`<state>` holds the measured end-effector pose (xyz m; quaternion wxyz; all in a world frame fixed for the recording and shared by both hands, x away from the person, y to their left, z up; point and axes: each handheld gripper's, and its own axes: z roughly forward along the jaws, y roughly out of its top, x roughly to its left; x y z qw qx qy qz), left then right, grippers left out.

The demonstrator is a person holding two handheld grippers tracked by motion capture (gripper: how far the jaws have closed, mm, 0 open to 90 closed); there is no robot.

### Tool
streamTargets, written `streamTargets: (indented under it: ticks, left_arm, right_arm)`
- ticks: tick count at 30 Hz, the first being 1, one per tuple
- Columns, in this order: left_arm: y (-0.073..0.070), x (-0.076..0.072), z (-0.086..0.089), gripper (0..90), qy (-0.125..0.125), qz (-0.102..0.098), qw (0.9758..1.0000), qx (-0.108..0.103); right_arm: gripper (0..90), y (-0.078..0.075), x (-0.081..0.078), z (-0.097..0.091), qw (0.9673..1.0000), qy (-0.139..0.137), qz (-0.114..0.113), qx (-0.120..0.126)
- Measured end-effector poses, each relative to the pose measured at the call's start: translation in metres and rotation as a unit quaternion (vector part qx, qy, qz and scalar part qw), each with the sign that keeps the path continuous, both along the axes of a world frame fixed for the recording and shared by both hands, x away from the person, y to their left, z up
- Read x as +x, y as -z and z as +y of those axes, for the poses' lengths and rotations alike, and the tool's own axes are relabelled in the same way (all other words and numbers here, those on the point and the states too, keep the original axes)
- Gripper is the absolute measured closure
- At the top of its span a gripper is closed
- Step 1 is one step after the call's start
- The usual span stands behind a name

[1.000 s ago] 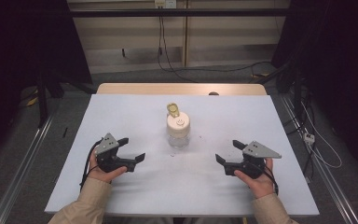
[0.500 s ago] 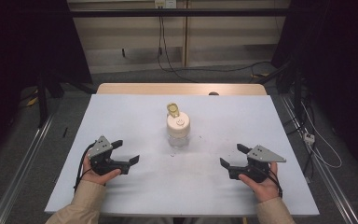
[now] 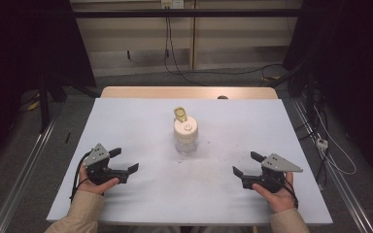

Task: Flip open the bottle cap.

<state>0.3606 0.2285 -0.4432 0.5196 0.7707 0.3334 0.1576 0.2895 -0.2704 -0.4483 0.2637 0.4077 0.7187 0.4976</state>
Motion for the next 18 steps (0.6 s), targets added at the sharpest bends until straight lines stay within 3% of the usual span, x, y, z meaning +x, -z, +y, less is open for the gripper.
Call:
streamTargets:
  ticks: [18]
  left_arm:
    - [0.0, -0.008, 0.018, 6.6, -0.015, 0.0, 0.9999, 0.003]
  right_arm:
    - [13.7, -0.001, -0.008, -0.012, 0.9998, 0.021, -0.004, 0.002]
